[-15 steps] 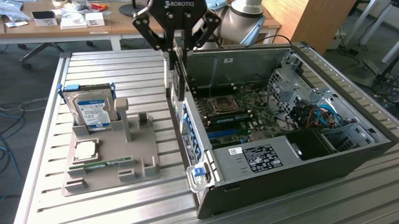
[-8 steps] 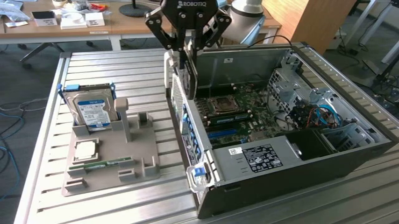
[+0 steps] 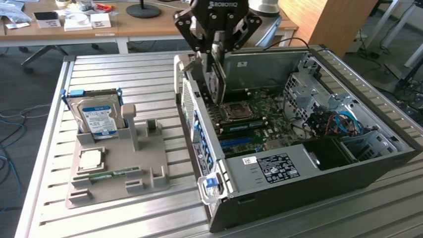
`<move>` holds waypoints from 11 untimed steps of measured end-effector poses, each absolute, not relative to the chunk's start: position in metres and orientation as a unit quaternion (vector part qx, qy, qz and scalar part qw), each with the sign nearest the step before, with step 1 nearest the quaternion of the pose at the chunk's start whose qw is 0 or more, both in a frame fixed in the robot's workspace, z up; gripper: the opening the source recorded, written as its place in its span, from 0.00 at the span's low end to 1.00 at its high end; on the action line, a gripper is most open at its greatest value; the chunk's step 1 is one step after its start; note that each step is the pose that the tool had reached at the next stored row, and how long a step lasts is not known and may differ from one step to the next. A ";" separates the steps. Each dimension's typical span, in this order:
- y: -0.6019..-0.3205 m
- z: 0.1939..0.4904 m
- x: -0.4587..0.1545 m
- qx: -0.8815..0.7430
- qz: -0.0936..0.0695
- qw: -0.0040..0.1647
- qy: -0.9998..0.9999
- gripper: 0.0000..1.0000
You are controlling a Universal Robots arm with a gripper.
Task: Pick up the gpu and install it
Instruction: 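Pick up the gpu and move the gpu toward the slot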
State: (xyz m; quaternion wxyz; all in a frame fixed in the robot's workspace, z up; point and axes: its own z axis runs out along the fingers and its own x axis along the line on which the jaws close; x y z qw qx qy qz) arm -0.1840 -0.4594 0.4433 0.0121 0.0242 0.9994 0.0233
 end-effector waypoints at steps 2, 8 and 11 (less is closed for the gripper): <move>-0.459 0.443 -0.176 0.024 0.023 0.012 0.999 0.27; -0.459 0.443 -0.154 0.024 0.024 0.012 0.999 0.27; -0.459 0.443 -0.144 0.024 0.025 0.012 0.999 0.27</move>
